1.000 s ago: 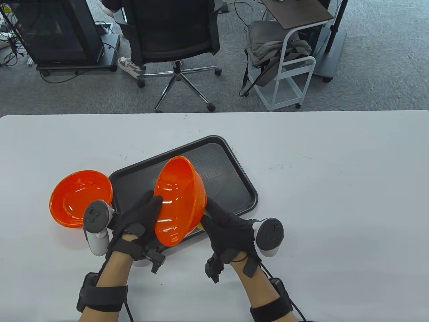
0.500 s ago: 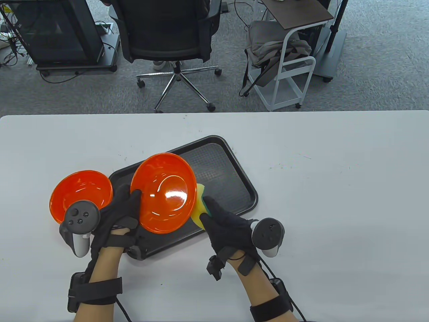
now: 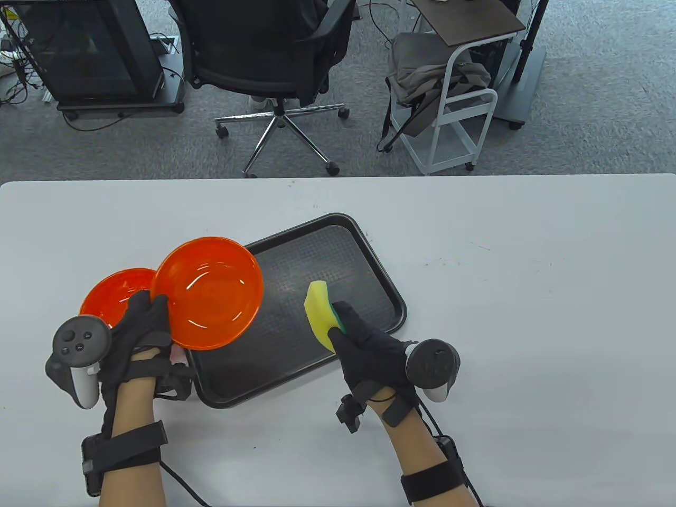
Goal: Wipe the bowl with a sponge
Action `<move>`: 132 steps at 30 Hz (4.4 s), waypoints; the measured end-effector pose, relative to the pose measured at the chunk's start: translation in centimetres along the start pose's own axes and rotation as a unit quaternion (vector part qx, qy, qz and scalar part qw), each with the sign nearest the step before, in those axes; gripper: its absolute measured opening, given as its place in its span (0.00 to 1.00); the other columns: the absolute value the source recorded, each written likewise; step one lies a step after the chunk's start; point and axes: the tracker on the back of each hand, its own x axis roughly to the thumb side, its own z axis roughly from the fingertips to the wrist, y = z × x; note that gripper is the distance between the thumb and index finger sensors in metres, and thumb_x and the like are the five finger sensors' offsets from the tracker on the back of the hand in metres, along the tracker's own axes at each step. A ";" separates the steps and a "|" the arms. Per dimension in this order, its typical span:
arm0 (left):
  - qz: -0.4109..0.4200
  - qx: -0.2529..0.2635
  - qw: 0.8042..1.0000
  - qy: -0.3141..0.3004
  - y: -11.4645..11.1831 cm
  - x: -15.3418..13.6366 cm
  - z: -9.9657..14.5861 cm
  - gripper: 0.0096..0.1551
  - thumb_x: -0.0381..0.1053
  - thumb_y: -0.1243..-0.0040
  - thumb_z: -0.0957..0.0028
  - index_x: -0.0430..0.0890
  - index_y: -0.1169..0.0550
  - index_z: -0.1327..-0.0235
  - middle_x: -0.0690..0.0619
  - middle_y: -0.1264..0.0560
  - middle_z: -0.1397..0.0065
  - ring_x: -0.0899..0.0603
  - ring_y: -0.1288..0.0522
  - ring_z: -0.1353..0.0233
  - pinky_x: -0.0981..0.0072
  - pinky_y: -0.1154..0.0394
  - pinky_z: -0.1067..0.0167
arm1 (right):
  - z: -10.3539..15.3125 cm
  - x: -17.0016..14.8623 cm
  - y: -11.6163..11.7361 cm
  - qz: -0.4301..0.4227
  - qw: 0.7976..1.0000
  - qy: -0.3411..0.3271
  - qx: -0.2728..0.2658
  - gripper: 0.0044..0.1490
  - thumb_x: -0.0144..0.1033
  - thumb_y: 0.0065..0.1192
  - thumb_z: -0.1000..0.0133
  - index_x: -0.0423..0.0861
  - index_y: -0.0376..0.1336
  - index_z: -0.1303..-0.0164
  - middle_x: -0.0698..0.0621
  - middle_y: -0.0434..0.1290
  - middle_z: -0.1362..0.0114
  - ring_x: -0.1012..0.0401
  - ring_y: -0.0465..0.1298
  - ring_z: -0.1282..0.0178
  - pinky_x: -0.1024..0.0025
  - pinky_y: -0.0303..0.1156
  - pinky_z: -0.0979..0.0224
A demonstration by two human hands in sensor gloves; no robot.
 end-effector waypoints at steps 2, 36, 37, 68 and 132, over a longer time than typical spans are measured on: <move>0.003 0.024 0.999 0.028 1.1 -1.3 -0.3 0.31 0.60 0.40 0.43 0.39 0.26 0.39 0.56 0.16 0.75 0.56 0.22 0.89 0.61 0.15 0.74 | 0.0 -0.1 -0.3 -0.007 1.000 0.005 -0.005 0.31 0.38 0.63 0.38 0.34 0.58 0.32 0.32 0.76 0.37 0.46 0.82 0.47 0.41 0.72 0.41; -0.013 0.089 0.965 0.246 3.4 -8.8 0.2 0.39 0.56 0.39 0.44 0.32 0.37 0.33 0.48 0.16 0.62 0.52 0.18 0.80 0.55 0.16 0.67 | -0.1 -0.3 -2.1 -0.060 0.997 0.014 -0.037 0.32 0.38 0.62 0.37 0.34 0.57 0.31 0.32 0.76 0.36 0.46 0.81 0.46 0.40 0.72 0.41; -0.016 0.093 0.965 0.246 3.5 -8.7 0.3 0.40 0.56 0.39 0.44 0.32 0.37 0.32 0.47 0.17 0.61 0.52 0.18 0.80 0.54 0.16 0.67 | -0.1 -0.2 -2.0 -0.059 0.998 0.012 -0.036 0.32 0.38 0.62 0.37 0.34 0.57 0.31 0.32 0.76 0.36 0.46 0.81 0.46 0.40 0.72 0.40; -0.216 -0.171 0.940 -0.203 -7.9 8.0 4.6 0.46 0.66 0.34 0.45 0.53 0.39 0.18 0.46 0.45 0.18 0.31 0.39 0.21 0.32 0.38 0.32 | -0.1 -0.6 -1.7 -0.013 1.000 0.010 0.001 0.32 0.38 0.62 0.37 0.35 0.57 0.31 0.32 0.76 0.35 0.45 0.81 0.46 0.40 0.72 0.41; -0.213 -0.205 0.926 -0.237 -9.6 8.8 5.8 0.47 0.66 0.37 0.43 0.60 0.48 0.17 0.53 0.62 0.16 0.35 0.68 0.15 0.29 0.66 0.30 | 0.6 -3.4 -7.1 0.501 0.820 0.255 0.103 0.38 0.52 0.64 0.38 0.40 0.57 0.27 0.29 0.55 0.18 0.28 0.53 0.23 0.24 0.48 0.29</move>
